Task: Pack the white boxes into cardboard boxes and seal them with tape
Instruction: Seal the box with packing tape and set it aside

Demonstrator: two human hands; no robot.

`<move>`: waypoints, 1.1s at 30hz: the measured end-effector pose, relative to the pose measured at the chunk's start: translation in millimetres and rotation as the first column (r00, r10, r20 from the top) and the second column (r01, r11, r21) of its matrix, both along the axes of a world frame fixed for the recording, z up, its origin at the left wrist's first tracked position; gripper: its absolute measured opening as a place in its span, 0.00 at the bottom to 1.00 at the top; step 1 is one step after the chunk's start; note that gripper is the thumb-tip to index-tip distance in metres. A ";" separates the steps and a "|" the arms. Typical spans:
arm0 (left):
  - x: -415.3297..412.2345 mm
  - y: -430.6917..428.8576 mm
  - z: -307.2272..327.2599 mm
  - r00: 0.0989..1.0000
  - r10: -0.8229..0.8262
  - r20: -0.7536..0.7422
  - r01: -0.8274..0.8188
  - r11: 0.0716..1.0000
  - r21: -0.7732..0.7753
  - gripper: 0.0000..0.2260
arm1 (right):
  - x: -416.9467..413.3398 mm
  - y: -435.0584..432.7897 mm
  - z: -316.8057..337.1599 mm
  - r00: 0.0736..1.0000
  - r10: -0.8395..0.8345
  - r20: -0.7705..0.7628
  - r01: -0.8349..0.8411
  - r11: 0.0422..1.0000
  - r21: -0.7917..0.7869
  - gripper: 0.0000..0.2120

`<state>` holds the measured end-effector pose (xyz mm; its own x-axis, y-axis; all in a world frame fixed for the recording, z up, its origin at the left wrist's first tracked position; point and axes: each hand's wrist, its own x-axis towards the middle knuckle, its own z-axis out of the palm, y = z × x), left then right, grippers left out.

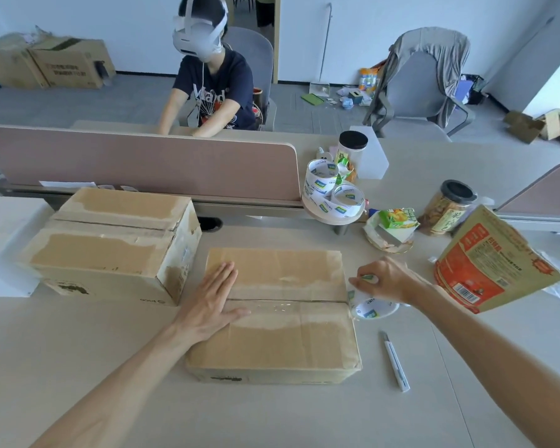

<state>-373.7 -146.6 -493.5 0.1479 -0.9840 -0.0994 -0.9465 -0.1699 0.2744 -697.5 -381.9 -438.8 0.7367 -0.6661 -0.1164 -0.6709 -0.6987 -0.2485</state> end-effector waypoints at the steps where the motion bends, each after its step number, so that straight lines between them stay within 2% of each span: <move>1: 0.6 -0.3 -0.7 1.000 -0.005 0.015 0.005 1.000 0.005 0.46 | 0.5 -0.1 0.2 1.000 0.004 -0.019 -0.004 1.000 -0.011 0.21; 5: 0.4 -1.1 -3.1 0.999 -0.010 0.046 0.009 1.000 0.013 0.48 | 4.1 -2.7 1.9 0.997 0.020 -0.069 -0.023 0.999 -0.043 0.25; 8: 1.0 -1.3 -4.2 0.999 -0.010 0.054 0.009 1.000 0.009 0.48 | 4.1 -2.9 -3.0 0.993 0.020 -0.117 -0.029 0.997 -0.069 0.24; 12: 0.6 -1.7 -5.9 0.997 -0.009 0.082 0.009 1.000 0.006 0.49 | 1.9 -0.5 -15.8 0.995 0.029 -0.094 -0.036 0.997 -0.071 0.27; 16: 0.8 -1.5 -5.2 0.995 -0.004 0.104 0.003 1.000 0.008 0.47 | 0.5 1.7 -21.8 0.995 0.029 -0.099 -0.041 0.992 -0.121 0.23; 19: 0.7 -0.5 -6.0 0.997 -0.006 0.077 0.006 1.000 -0.002 0.47 | -1.0 0.8 -26.1 0.995 0.041 -0.095 -0.052 0.991 -0.123 0.24; 28: -1.2 0.0 -5.2 0.991 -0.008 0.130 0.005 1.000 0.026 0.44 | -2.8 -0.5 -33.8 0.996 0.055 -0.074 -0.063 0.992 -0.108 0.22; 33: 0.8 -1.0 -7.5 0.990 -0.008 0.140 0.006 1.000 0.014 0.44 | -2.8 -1.5 -38.7 0.997 0.058 -0.052 -0.064 0.990 -0.125 0.25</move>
<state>-372.9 -147.5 -501.0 0.1547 -0.9837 -0.0916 -0.9765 -0.1664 0.1369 -700.3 -383.4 -477.5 0.7723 -0.6314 -0.0702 -0.6348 -0.7626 -0.1244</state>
